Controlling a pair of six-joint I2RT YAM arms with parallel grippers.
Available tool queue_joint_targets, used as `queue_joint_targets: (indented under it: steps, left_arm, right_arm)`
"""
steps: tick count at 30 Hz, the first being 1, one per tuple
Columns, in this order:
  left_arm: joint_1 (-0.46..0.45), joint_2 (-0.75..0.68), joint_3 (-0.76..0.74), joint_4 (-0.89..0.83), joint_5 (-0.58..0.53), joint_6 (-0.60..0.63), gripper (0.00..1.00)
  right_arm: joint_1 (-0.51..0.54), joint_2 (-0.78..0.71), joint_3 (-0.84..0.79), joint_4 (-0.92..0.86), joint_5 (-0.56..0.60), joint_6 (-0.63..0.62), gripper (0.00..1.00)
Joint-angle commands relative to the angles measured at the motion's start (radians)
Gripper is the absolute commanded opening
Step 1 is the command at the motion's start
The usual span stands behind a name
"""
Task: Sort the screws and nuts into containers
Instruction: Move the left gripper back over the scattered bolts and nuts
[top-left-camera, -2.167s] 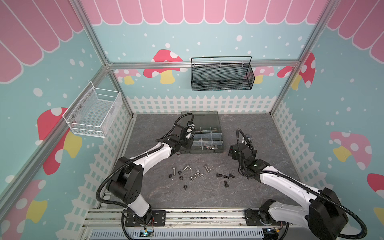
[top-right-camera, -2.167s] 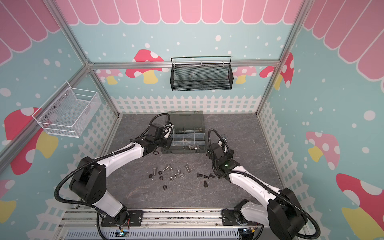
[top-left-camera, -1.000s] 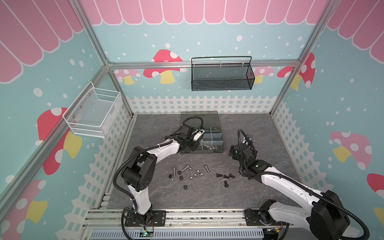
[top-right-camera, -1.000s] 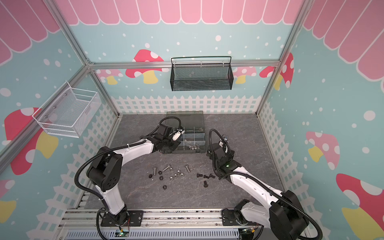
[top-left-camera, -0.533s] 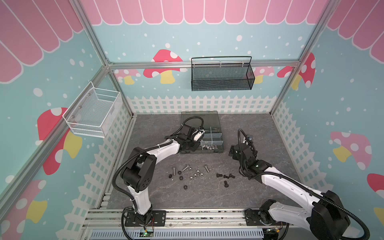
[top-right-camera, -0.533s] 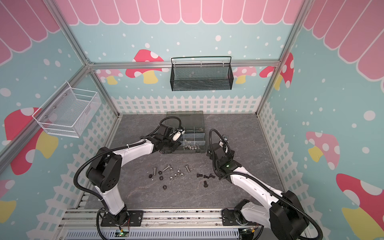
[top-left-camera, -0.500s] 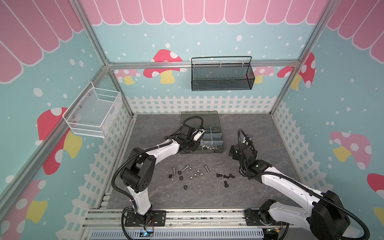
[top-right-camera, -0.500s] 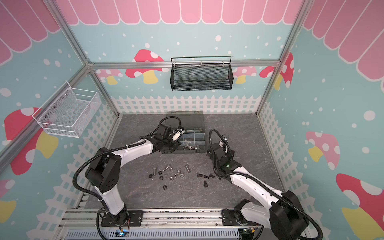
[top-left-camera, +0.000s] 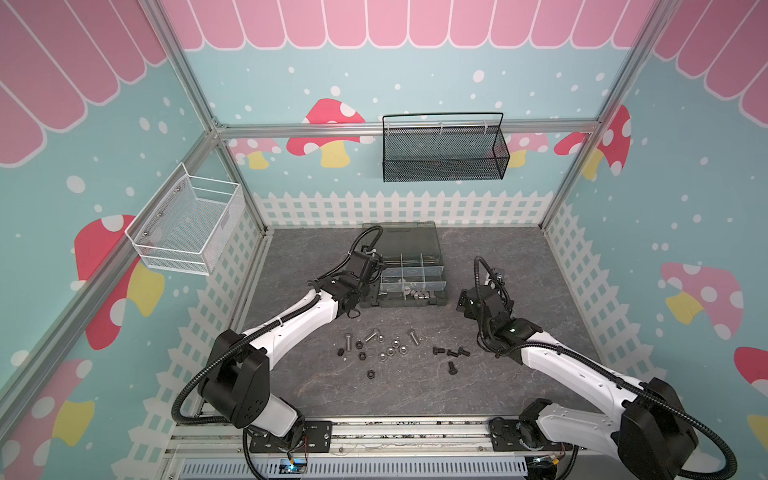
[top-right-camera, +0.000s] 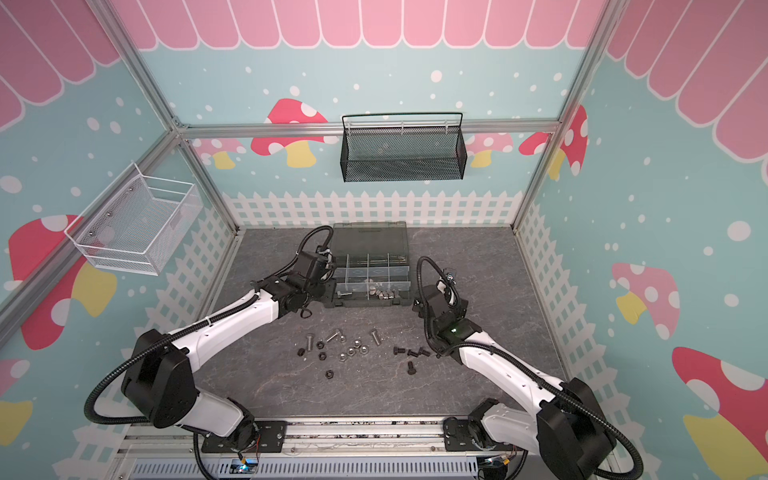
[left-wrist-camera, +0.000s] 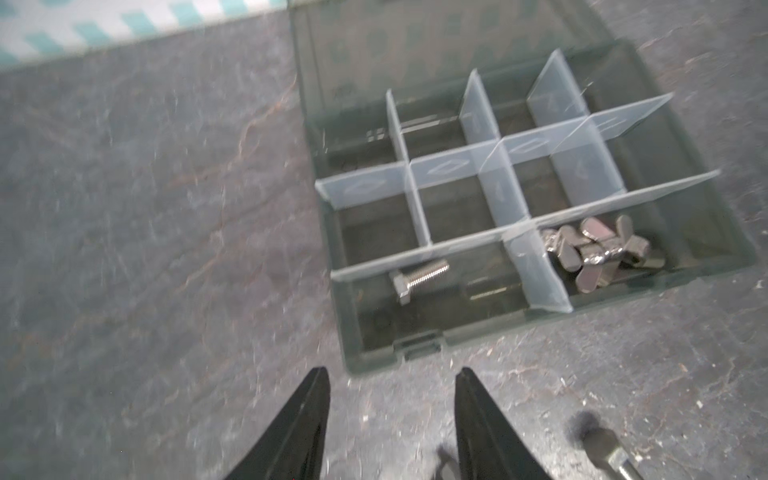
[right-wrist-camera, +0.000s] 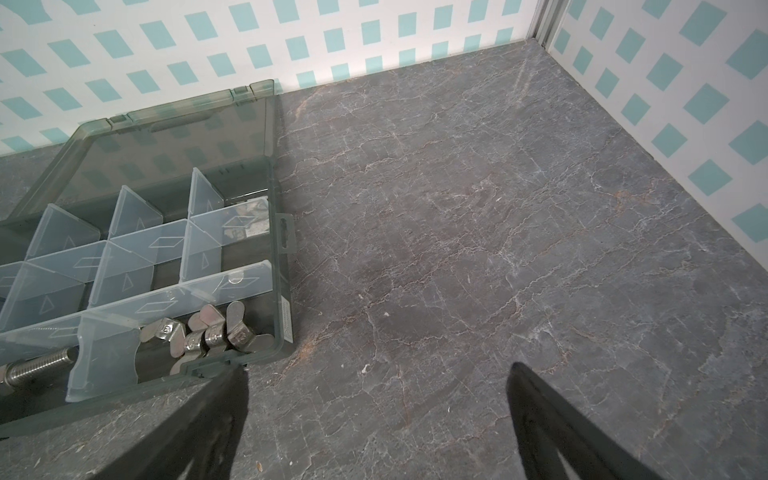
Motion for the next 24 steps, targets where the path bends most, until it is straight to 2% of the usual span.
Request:
queue_joint_targets:
  steps: [1,9,16,24]
  left_arm:
    - [-0.004,-0.044,-0.075,-0.131,-0.017,-0.182,0.52]
    - [-0.004,-0.103,-0.200,-0.170,0.062,-0.307,0.52]
    - [-0.006,-0.111,-0.250,-0.180,0.090,-0.336,0.42]
    - [-0.008,-0.088,-0.285,-0.181,0.091,-0.350,0.35]
  right_arm:
    - [-0.001,0.001,0.002,-0.006,0.005,0.010,0.98]
    - [-0.002,0.006,-0.011,-0.007,-0.001,0.015,0.98]
    - [-0.003,0.035,-0.002,-0.007,0.000,0.014,0.98]
    - [-0.002,0.053,0.008,-0.007,-0.006,0.012,0.98]
